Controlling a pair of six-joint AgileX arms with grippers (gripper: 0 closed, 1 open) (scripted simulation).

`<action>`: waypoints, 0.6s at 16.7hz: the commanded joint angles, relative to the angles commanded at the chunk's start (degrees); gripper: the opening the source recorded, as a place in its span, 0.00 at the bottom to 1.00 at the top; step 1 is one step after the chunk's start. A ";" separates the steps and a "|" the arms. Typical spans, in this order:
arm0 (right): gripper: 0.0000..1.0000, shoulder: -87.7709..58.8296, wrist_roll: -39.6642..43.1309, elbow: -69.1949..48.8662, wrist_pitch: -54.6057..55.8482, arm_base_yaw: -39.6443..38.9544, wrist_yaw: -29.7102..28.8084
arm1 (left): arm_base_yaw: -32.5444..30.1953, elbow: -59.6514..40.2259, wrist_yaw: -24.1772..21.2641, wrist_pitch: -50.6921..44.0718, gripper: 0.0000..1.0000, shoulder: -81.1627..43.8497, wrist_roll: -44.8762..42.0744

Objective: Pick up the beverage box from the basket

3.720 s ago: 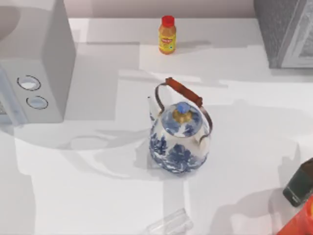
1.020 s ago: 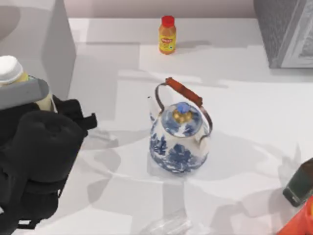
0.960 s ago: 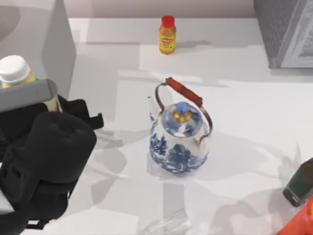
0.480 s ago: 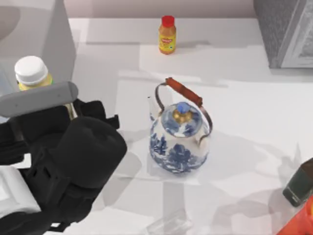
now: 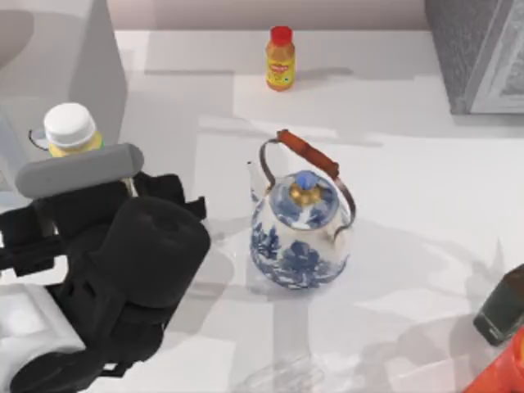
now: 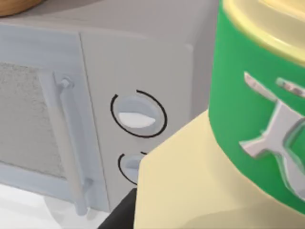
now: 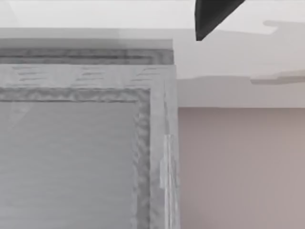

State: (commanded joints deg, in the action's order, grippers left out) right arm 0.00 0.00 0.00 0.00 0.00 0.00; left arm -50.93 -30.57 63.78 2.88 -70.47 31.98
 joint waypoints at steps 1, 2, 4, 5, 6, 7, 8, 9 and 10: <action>1.00 0.00 0.00 0.00 0.00 0.00 0.00 | 1.03 0.90 -0.76 3.96 0.00 -1.12 -1.31; 1.00 0.00 0.00 0.00 0.00 0.00 0.00 | 2.10 1.79 -1.55 7.79 0.00 -2.16 -2.63; 1.00 0.00 0.00 0.00 0.00 0.00 0.00 | 4.09 3.45 -3.06 13.87 0.00 -4.09 -5.00; 1.00 0.00 0.00 0.00 0.00 0.00 0.00 | 4.97 4.18 -3.78 16.03 0.00 -4.81 -6.03; 1.00 0.00 0.00 0.00 0.00 0.00 0.00 | 5.69 4.77 -4.38 17.59 0.00 -5.30 -6.85; 1.00 0.00 0.00 0.00 0.00 0.00 0.00 | 6.17 5.17 -4.79 18.54 0.00 -5.62 -7.39; 1.00 0.00 0.00 0.00 0.00 0.00 0.00 | 6.35 5.32 -4.96 18.89 0.00 -5.74 -7.60; 1.00 0.00 0.00 0.00 0.00 0.00 0.00 | 6.35 5.32 -4.96 18.89 0.00 -5.74 -7.60; 1.00 0.00 0.00 0.00 0.00 0.00 0.00 | 6.35 5.32 -4.96 18.89 0.00 -5.74 -7.60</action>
State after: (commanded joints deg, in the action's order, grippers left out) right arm 0.00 0.00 0.00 0.00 0.00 0.00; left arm -44.58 -25.25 58.83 21.77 -76.21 24.39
